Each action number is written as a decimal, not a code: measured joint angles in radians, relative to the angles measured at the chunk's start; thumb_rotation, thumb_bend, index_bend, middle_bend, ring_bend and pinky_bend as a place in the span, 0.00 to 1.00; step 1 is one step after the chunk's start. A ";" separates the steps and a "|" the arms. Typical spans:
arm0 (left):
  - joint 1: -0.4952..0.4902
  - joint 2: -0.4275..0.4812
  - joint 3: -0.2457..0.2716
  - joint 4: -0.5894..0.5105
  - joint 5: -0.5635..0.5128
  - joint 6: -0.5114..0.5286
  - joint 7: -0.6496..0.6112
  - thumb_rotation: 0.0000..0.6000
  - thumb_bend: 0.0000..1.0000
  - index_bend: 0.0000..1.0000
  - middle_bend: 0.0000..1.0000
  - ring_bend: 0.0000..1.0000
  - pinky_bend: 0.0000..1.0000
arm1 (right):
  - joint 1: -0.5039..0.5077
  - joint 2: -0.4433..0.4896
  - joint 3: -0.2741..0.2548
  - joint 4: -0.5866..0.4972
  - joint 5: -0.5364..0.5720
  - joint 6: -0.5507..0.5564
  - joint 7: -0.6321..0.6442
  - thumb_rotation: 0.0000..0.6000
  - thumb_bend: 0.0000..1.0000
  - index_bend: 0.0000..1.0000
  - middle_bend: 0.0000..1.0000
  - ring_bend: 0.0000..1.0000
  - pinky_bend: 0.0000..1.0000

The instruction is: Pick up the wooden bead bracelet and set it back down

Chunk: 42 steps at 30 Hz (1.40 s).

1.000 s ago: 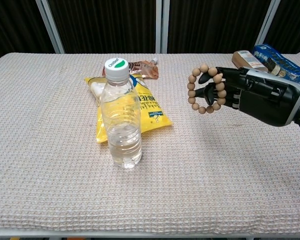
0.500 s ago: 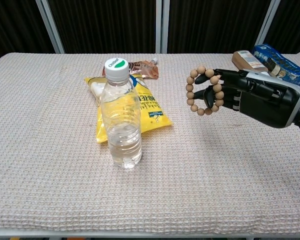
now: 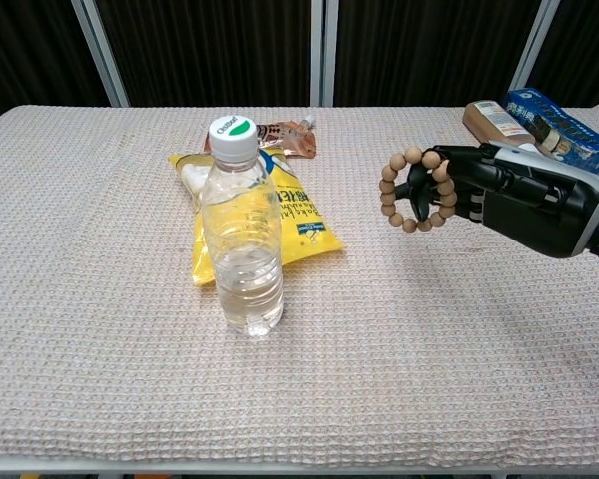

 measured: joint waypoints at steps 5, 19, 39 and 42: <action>-0.002 0.001 -0.001 -0.001 -0.001 -0.002 0.001 1.00 0.00 0.13 0.08 0.00 0.00 | -0.003 -0.003 0.003 0.002 0.001 0.006 -0.002 0.59 0.49 0.49 0.55 0.19 0.00; 0.002 -0.003 -0.002 0.005 0.001 0.009 -0.006 1.00 0.00 0.13 0.08 0.00 0.00 | -0.015 0.001 0.002 -0.003 -0.010 0.036 -0.012 0.59 0.70 0.54 0.57 0.20 0.00; 0.002 -0.002 -0.001 0.000 0.009 0.014 -0.005 1.00 0.00 0.13 0.08 0.00 0.00 | -0.012 0.040 -0.016 -0.018 -0.028 0.057 0.111 0.66 0.61 0.36 0.53 0.17 0.00; 0.002 0.000 0.000 -0.004 0.008 0.013 -0.001 1.00 0.00 0.13 0.08 0.00 0.00 | -0.002 0.050 -0.019 -0.023 -0.023 0.043 0.183 0.64 0.47 0.33 0.52 0.16 0.00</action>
